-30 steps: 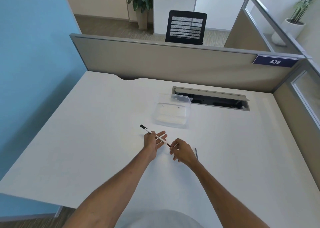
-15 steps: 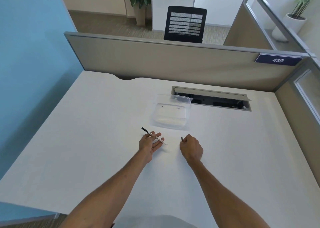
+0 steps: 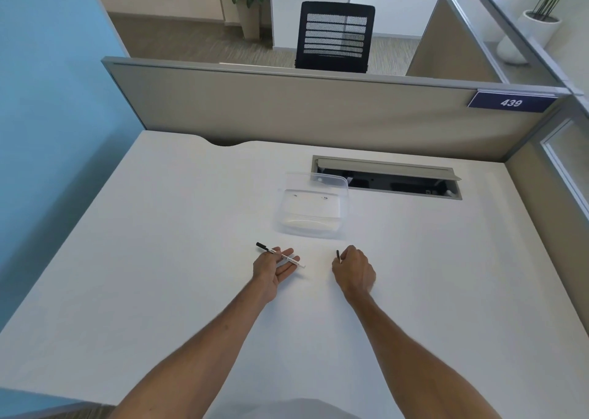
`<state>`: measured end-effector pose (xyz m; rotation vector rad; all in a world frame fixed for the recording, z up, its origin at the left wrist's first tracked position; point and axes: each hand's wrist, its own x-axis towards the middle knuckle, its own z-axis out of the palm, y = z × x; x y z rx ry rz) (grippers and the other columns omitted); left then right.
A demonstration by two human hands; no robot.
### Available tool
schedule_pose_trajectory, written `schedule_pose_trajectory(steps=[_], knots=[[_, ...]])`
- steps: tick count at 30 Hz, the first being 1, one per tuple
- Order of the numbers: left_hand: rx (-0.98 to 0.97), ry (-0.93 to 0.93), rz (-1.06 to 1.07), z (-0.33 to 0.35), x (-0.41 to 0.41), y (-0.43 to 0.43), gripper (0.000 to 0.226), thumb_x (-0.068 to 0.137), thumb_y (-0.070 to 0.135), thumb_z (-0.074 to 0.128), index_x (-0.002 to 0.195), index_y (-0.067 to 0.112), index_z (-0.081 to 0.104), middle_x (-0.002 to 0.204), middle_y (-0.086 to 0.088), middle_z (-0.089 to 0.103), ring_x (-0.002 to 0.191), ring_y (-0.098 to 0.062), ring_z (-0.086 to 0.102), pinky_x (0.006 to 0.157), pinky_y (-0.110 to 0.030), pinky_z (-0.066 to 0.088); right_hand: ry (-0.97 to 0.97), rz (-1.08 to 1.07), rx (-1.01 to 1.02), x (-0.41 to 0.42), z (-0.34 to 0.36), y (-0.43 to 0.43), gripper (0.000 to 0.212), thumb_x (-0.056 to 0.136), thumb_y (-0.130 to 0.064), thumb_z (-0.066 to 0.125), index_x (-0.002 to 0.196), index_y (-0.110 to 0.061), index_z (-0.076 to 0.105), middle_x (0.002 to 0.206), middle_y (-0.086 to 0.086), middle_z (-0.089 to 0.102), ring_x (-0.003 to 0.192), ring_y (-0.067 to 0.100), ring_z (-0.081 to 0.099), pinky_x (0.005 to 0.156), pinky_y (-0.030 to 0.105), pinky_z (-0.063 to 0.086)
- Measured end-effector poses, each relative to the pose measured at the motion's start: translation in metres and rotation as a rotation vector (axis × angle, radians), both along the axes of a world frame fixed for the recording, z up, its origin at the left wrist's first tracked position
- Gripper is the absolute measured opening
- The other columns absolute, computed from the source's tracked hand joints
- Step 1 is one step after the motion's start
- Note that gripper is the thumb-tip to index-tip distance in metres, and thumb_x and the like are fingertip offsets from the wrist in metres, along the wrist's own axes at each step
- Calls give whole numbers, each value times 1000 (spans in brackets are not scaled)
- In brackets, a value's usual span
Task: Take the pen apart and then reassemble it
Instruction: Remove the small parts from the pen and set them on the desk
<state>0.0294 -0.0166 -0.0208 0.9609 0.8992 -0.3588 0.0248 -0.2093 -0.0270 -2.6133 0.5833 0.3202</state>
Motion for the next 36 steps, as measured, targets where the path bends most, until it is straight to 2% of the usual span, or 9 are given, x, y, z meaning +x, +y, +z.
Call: schedule_pose_trajectory(steps=[2,5,10,14,18,20,23,27,36], knots=[[0,4,3,1,-2,-2,28,116,4,46,143,3,53,148,-26,70,137,-50,68,107,-49,58,3,-5,5,-1,1,1,23,109,-24,57,121,-7,67,126,9,72,114,36,73,98,43,58],[-3,1,16,2,-6,-2,40,115,3,46,154,-1,48,148,-26,69,137,-50,68,110,-50,58,2,-22,27,-2,1,2,22,108,-22,58,121,-7,67,125,10,72,113,37,73,97,43,58],[29,-12,15,6,-9,3,40,115,2,45,154,-2,48,149,-27,69,134,-48,70,113,-51,56,-72,-72,59,-8,3,2,21,109,-26,57,118,-9,67,122,6,72,108,35,73,94,42,57],[106,-26,-25,10,-10,6,22,115,1,45,135,6,53,149,-27,69,138,-48,68,119,-52,54,-229,-69,87,-19,7,3,15,110,-21,55,110,-12,68,114,-2,75,97,30,73,85,41,57],[200,-113,-9,16,-13,4,16,114,1,50,127,9,54,143,-28,72,116,-41,73,118,-51,56,-285,16,102,-31,10,6,11,107,-19,57,107,-17,68,108,-8,74,91,24,71,81,37,56],[277,-172,-4,19,-16,2,16,113,1,50,126,8,56,139,-29,74,117,-43,75,116,-53,57,-287,69,105,-35,12,10,11,107,-19,57,107,-17,69,108,-8,74,91,23,71,81,36,56],[396,-284,-55,21,-23,2,17,114,0,49,129,-5,55,134,-31,75,126,-46,75,114,-56,59,-271,173,105,-45,13,16,12,107,-18,56,106,-18,69,107,-8,75,92,22,71,81,36,58],[545,-380,-136,25,-35,-1,18,112,1,53,128,-6,56,125,-27,79,122,-42,77,110,-53,62,-238,249,109,-59,10,23,13,103,-15,59,105,-17,71,108,-6,78,95,22,74,81,40,61],[639,-446,-234,34,-41,-12,17,112,8,56,125,-5,57,121,-24,81,121,-38,78,111,-56,60,-191,256,118,-65,6,9,14,103,-15,59,106,-19,72,107,-9,78,97,17,73,84,34,57]])
